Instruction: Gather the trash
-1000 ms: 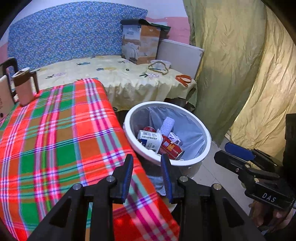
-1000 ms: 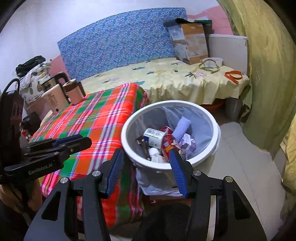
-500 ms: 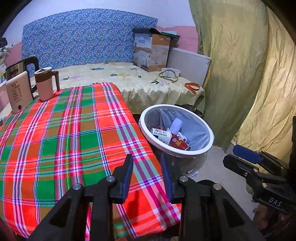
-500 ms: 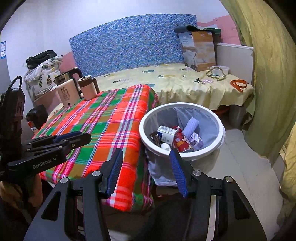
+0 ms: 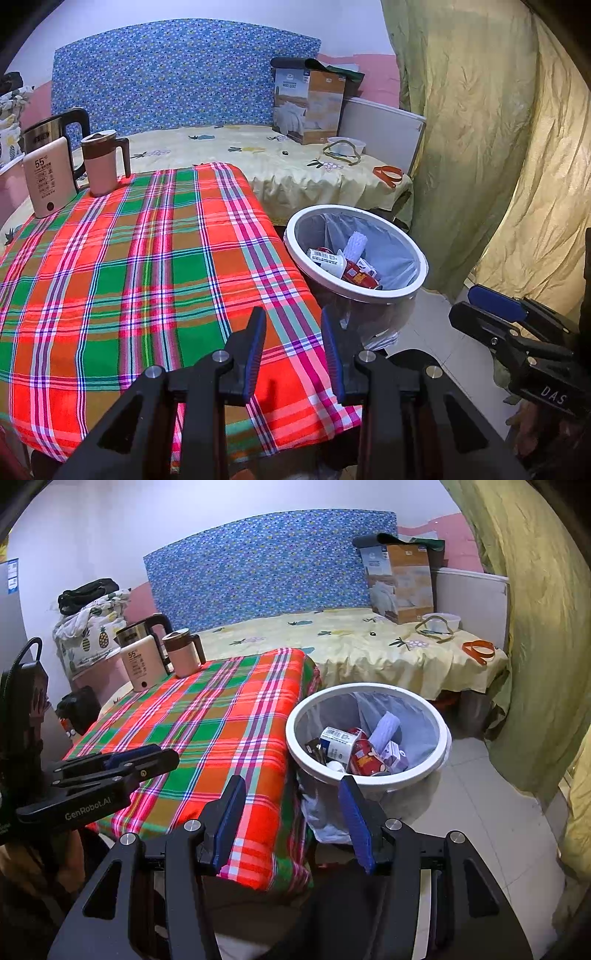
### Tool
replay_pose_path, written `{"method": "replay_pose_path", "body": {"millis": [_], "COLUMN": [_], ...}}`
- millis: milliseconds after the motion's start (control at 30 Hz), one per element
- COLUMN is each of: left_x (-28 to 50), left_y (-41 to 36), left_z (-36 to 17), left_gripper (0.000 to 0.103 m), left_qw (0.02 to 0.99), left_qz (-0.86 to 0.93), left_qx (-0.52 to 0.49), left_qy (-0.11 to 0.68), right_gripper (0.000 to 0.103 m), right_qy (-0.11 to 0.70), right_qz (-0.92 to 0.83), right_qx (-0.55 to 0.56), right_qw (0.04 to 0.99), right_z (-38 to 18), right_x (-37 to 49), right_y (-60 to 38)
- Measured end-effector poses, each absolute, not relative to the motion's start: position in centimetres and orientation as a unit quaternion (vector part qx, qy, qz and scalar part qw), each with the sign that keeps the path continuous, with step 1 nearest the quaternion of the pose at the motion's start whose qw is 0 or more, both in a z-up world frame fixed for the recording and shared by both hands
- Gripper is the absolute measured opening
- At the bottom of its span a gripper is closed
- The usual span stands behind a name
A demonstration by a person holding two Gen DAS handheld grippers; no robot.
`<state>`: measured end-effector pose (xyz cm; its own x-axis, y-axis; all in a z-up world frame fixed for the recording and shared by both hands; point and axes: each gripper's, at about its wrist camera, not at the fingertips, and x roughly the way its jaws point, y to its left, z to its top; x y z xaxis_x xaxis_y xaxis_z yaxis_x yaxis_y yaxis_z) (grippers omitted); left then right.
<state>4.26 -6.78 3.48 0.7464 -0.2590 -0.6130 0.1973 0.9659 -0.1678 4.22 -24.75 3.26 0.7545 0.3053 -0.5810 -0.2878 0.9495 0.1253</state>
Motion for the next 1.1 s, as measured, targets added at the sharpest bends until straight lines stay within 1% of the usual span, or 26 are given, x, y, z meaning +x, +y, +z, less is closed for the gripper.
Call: {"method": "replay_pose_path", "body": {"millis": [1100], "left_x": [4.16], "left_y": [-6.59], "left_z": [3.23], "left_gripper": [0.032], "left_qw": [0.932], "left_qz": [-0.122], "left_qx": [-0.043], "left_qy": [0.34], "right_gripper": [0.054], "right_qy": [0.315], "right_qz": [0.159], "right_qx": [0.015], "right_qw": [0.936], "right_z": [3.02], "right_x": [3.95], "right_y": [-24.55]}}
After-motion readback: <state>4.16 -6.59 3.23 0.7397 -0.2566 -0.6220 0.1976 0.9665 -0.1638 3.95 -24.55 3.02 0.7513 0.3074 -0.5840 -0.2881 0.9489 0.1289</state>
